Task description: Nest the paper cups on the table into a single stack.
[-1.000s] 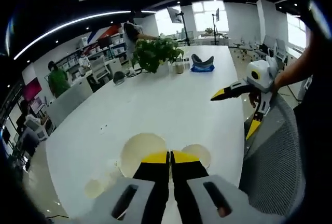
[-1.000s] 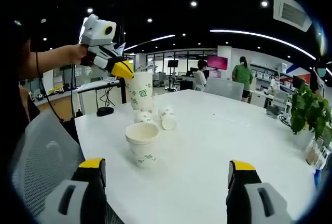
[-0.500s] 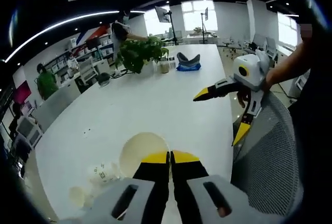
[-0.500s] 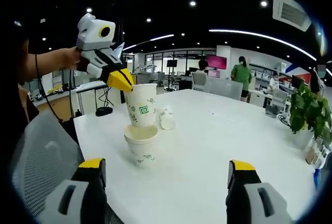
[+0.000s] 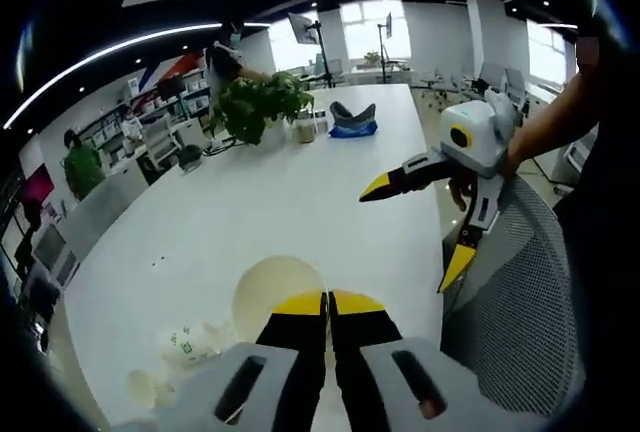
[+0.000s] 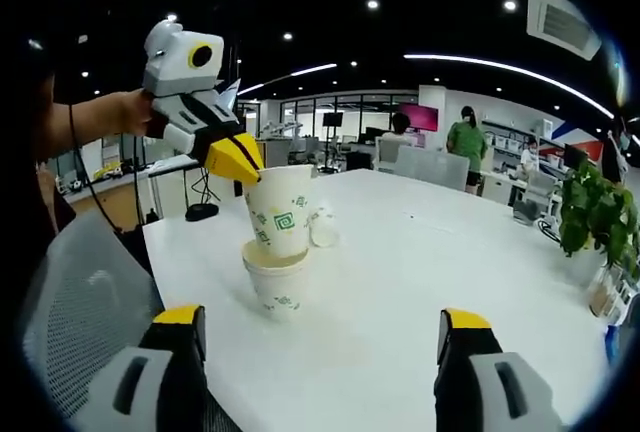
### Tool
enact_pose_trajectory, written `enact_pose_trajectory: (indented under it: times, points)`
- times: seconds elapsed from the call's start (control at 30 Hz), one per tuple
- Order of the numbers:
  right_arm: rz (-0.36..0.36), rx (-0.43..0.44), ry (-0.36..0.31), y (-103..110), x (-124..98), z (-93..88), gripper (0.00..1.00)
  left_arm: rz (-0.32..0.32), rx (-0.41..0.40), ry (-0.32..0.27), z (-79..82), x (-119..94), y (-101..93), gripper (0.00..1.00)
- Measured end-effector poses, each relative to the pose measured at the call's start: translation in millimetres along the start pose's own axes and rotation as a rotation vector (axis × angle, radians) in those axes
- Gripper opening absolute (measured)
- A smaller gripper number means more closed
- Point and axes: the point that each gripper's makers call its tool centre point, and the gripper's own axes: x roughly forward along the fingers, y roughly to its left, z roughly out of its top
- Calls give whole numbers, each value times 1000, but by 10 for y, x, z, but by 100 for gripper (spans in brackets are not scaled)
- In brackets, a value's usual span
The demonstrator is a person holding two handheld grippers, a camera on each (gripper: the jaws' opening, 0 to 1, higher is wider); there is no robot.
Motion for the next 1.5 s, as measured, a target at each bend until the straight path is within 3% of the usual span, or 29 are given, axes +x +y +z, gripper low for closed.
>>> enact_pose_trajectory:
  times: [0.43, 0.7, 0.93, 1.5]
  points:
    - [-8, -2, 3, -25, -6, -9, 97, -27, 31, 75, -312, 219, -94, 0]
    - [-16, -2, -4, -48, -15, -1, 96, -56, -46, 94, -513, 330, -115, 0]
    - [-15, -11, 2, -47, -12, -13, 95, -129, -163, 64, -584, 405, -190, 0]
    - [-23, -11, 3, -59, -12, -12, 95, -174, -158, 80, -736, 555, -247, 1]
